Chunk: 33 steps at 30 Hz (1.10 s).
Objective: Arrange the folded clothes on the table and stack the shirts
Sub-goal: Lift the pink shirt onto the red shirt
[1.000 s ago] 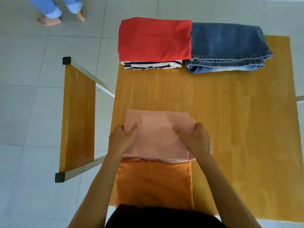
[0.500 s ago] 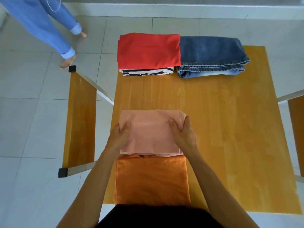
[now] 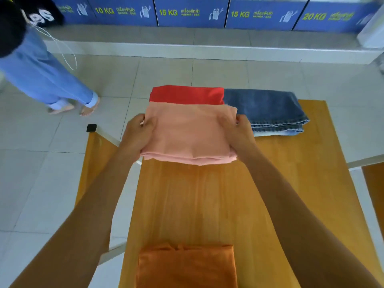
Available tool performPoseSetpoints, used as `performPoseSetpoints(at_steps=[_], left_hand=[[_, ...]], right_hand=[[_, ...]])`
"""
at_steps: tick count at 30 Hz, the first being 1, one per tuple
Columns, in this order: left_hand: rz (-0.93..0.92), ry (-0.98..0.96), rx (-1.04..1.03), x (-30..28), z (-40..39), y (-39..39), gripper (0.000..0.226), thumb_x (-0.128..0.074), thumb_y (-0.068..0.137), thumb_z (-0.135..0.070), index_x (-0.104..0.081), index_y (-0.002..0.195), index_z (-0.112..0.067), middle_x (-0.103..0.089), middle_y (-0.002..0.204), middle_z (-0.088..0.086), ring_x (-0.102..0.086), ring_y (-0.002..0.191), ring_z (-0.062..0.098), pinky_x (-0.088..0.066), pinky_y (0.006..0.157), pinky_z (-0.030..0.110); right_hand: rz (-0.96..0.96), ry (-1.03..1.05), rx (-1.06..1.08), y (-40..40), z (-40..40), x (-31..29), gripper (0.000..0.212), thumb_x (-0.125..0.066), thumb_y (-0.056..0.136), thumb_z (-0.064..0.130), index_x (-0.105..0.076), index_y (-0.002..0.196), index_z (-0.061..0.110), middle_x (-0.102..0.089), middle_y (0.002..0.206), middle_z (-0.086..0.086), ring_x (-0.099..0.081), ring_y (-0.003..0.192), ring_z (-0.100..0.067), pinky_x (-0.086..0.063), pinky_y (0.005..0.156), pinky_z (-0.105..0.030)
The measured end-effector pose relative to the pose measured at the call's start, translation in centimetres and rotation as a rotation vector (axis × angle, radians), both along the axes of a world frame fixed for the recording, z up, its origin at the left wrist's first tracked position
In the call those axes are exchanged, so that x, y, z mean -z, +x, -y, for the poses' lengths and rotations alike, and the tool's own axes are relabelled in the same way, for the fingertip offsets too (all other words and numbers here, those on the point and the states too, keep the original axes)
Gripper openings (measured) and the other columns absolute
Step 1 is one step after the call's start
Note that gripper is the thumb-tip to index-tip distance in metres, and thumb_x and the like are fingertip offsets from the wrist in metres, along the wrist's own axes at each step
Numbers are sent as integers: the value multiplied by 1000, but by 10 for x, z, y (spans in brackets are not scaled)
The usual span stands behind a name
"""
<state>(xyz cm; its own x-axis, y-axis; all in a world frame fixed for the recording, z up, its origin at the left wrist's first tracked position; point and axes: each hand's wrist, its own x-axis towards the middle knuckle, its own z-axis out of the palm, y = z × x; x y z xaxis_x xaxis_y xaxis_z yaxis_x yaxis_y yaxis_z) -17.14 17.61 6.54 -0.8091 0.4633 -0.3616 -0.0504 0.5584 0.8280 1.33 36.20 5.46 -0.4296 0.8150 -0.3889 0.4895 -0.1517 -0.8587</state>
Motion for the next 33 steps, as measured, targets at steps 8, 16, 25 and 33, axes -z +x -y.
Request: performPoseSetpoints(at_steps=[8,16,25,33], left_hand=[[-23,-43,-36,2,-87,-82,36,-43,97,-31,-61,125,-19,-63,124,6,-61,110,28,-51,99,47],[-54,-75,-91,47,-96,-85,46,-52,97,-11,-47,140,-25,-49,140,2,-52,109,22,-49,84,34],[-71,12,-127,55,-102,-102,43,-44,92,1,-72,108,-28,-60,125,-6,-56,110,19,-52,90,30],[-102,19,-88,60,-97,-96,38,-46,97,-4,-68,122,-24,-56,138,-1,-52,117,20,-47,104,34]], right_hand=[[-18,9,-17,-90,-81,-14,41,-55,93,51,-44,116,20,-60,105,-1,-64,99,-25,-59,84,-48],[108,11,17,-91,-87,48,40,-59,94,36,-51,128,15,-63,112,-4,-56,81,-14,-41,53,-25],[14,86,44,-108,-97,47,45,-59,95,38,-50,134,18,-58,112,4,-58,93,-15,-41,55,-20],[-7,136,116,-102,-94,52,43,-59,96,37,-54,134,19,-58,115,7,-58,96,-14,-44,67,-22]])
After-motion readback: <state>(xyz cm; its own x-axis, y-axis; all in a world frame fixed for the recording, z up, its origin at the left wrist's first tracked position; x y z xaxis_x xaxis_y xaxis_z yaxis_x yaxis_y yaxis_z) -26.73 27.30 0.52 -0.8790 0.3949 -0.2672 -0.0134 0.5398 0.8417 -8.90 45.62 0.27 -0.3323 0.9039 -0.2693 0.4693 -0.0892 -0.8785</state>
